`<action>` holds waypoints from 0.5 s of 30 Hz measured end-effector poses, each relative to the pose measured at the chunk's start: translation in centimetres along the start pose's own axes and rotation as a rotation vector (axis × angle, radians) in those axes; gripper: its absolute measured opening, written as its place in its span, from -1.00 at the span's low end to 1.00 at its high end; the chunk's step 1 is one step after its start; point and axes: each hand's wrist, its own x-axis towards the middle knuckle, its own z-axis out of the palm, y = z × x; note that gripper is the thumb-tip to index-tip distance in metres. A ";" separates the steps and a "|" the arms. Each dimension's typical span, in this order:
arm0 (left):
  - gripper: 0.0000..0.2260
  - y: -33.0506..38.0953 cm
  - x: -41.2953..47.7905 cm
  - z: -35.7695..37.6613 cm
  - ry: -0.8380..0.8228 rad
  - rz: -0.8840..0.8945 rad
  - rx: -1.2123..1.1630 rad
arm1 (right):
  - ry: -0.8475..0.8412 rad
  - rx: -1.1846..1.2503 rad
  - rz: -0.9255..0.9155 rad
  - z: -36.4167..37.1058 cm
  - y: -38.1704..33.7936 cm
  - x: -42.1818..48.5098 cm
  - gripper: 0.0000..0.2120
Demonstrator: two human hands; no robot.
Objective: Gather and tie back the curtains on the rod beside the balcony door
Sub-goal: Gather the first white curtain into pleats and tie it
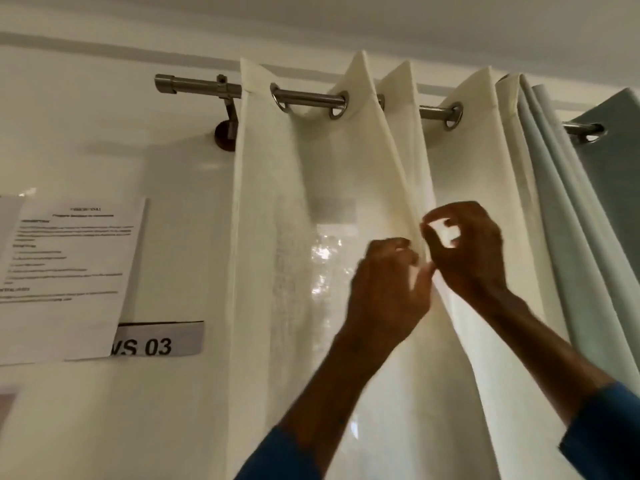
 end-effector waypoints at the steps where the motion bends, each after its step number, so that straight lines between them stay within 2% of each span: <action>1: -0.79 -0.3 -1.4 -1.5 0.111 0.040 0.055 | -0.054 -0.035 -0.022 0.4 -0.5 -0.5 -0.83; 3: -0.84 -1.7 -3.5 -4.2 0.354 0.047 0.211 | -0.128 -0.090 -0.020 1.1 -1.6 -1.6 -0.80; 4: -0.80 -3.0 -4.2 -5.5 0.437 -0.027 0.315 | -0.137 -0.110 -0.016 1.3 -2.4 -2.0 -0.79; 6: -0.51 -6.4 -4.6 -7.7 0.508 -0.294 0.479 | -0.147 -0.138 0.011 1.7 -4.0 -2.4 -0.63; 8: -0.27 -9.7 -4.0 -9.6 0.459 -0.537 0.440 | -0.180 -0.154 0.073 1.9 -5.6 -2.2 -0.45; 10: -0.20 -11.5 -2.8 -10.4 0.420 -0.649 0.181 | -0.218 -0.102 0.166 2.0 -7.2 -1.6 -0.34; 12: -0.28 -11.6 -1.7 -9.6 0.388 -0.618 0.076 | -0.214 -0.034 0.236 1.6 -8.1 -1.2 -0.23; 15: -0.60 -9.8 0.1 -7.3 0.347 -0.331 0.183 | -0.146 -0.077 0.204 1.4 -8.9 -0.8 -0.27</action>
